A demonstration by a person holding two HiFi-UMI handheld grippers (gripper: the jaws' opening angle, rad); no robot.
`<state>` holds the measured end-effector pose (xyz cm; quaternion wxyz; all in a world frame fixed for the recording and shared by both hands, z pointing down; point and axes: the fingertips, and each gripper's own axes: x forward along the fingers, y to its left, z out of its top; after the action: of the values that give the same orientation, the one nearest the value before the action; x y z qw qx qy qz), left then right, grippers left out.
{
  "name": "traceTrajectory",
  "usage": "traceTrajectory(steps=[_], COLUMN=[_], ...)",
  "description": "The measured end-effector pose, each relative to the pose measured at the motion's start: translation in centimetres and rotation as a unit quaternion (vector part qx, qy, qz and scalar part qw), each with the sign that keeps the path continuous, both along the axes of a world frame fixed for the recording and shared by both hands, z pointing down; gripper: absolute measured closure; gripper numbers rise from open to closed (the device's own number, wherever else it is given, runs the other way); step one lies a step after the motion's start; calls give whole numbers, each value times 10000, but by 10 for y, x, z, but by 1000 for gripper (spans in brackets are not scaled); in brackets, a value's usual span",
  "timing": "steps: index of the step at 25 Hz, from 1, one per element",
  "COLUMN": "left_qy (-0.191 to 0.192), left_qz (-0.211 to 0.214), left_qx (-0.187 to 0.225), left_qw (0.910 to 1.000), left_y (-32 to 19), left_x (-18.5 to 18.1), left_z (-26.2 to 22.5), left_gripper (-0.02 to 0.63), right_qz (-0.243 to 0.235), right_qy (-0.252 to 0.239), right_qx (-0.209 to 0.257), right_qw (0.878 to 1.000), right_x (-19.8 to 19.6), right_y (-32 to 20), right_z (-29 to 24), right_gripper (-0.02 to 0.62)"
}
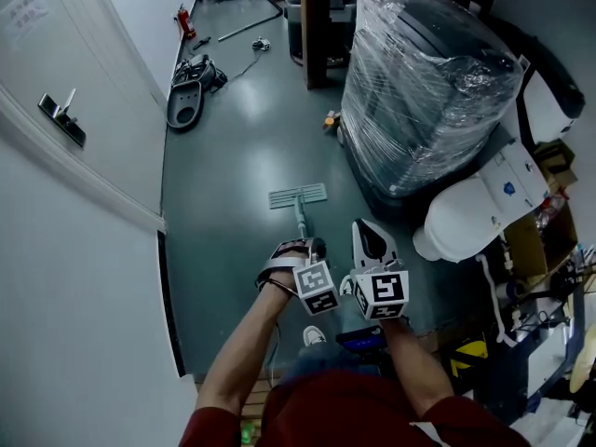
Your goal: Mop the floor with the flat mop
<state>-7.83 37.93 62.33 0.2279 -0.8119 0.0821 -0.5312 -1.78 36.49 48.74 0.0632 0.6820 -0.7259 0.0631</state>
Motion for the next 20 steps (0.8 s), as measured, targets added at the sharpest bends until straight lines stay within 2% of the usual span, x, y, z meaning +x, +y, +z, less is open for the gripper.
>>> traceTrajectory(steps=[7,15,20], left_qy=[-98,-211,-236], left_qz=[-44,-73,-183], left_qx=[41,-12,2], left_qw=[9999,9997,9996], left_y=[-44,-105,-144], left_x=[16,68,86], left_z=[10,3,2], left_gripper=[577,577,577], right_qz=[-40,-251,-385], right_qy=[-29,-85,-168], right_qx=[-44,-68,-35], right_qw=[10000,9996,9991], right_x=[28,67,90], right_y=[-33,-104,-144], right_z=[8,12,12], right_gripper=[578,578,578])
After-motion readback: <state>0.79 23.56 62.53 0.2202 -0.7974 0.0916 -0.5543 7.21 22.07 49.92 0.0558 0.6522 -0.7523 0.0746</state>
